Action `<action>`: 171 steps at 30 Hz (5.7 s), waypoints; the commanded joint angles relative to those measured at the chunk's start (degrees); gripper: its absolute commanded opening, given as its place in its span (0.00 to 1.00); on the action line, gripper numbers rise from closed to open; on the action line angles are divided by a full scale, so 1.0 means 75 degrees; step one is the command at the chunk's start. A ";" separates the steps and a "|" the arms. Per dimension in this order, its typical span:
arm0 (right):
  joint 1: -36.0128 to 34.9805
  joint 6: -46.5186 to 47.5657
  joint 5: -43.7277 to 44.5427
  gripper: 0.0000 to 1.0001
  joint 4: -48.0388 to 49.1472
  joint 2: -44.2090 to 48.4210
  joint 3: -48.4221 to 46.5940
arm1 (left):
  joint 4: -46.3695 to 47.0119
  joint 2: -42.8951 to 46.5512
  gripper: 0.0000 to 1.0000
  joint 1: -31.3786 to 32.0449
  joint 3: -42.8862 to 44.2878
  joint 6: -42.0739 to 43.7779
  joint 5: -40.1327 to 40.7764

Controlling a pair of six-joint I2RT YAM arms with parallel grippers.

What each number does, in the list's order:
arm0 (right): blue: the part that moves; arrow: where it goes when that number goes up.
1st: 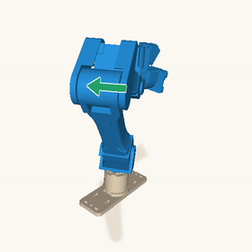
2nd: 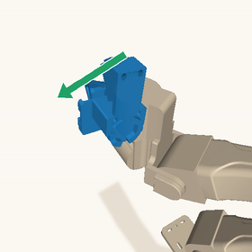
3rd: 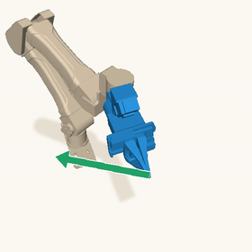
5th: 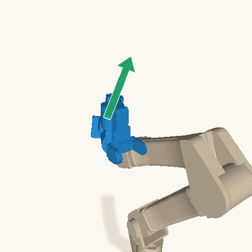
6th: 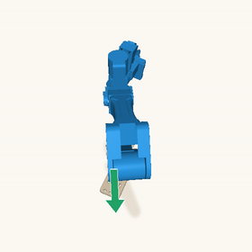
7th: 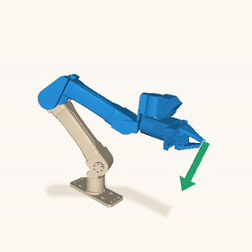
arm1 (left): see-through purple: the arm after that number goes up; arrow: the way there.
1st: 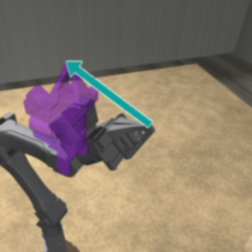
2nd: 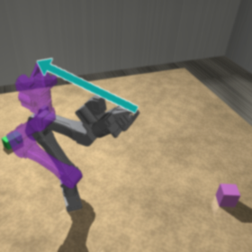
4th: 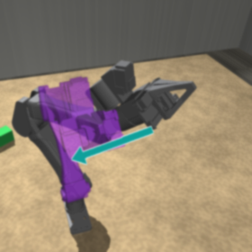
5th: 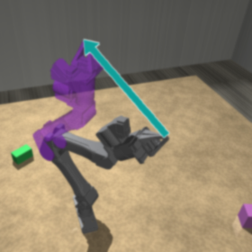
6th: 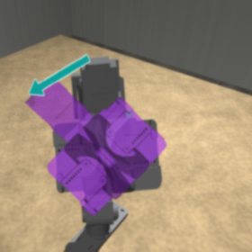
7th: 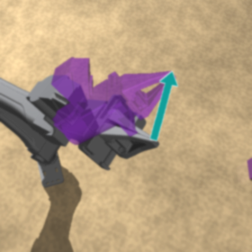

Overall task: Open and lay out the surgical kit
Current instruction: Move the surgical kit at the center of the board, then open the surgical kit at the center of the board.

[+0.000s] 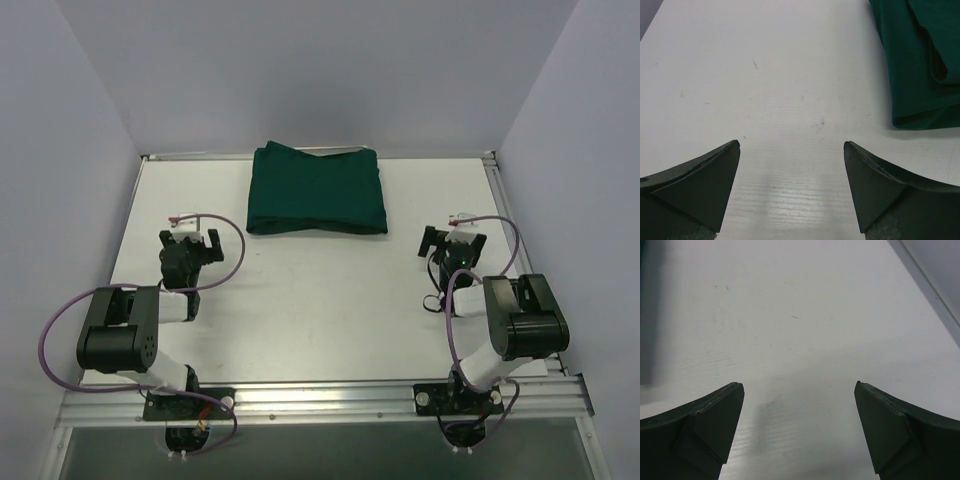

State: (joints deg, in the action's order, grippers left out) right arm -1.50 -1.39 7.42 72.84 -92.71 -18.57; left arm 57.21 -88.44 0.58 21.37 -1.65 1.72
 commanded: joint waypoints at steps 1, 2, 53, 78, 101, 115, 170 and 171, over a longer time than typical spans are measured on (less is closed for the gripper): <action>-0.0502 0.0103 0.1537 1.00 -0.0027 0.1541 -0.0112 | 0.0329 0.0155 0.94 -0.0030 0.0187 0.0149 -0.0017; -0.0643 -0.0141 0.1751 1.00 -0.0647 0.2206 -0.0311 | -0.0065 0.0307 0.94 -0.0030 0.0233 0.0463 -0.0203; -0.0785 -0.4175 -0.5583 0.80 -0.4706 -0.3658 -0.7132 | -0.4744 -0.4672 0.92 0.0298 0.7475 -0.6261 -0.5819; -0.1148 -0.3518 -0.5161 0.29 -0.5458 -0.1468 -0.4768 | -0.7182 -0.1910 0.24 0.1270 0.5227 -0.5171 -0.4202; -0.1980 -0.2653 -0.3078 1.00 -0.7971 0.1426 -0.3756 | -1.0123 0.1067 0.94 0.1048 0.4523 -0.4340 -0.2211; -0.6302 -0.0390 -0.0663 0.88 -0.8728 0.0424 -0.6813 | -1.3638 0.5686 0.94 0.0931 0.4955 -0.4608 0.0416; -0.7898 0.0185 0.0170 0.52 -0.8645 -0.3881 -1.0250 | -1.5034 0.7058 0.94 0.0931 0.5999 -0.4385 0.0990; -0.7898 0.0185 0.0252 0.50 -0.8692 -0.3939 -1.0297 | -1.5023 0.7047 0.94 0.0942 0.5999 -0.4385 0.0967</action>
State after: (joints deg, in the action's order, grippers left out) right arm -60.49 0.08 7.57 7.03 -123.15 -95.11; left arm -57.52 -35.16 7.79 66.04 -35.24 10.00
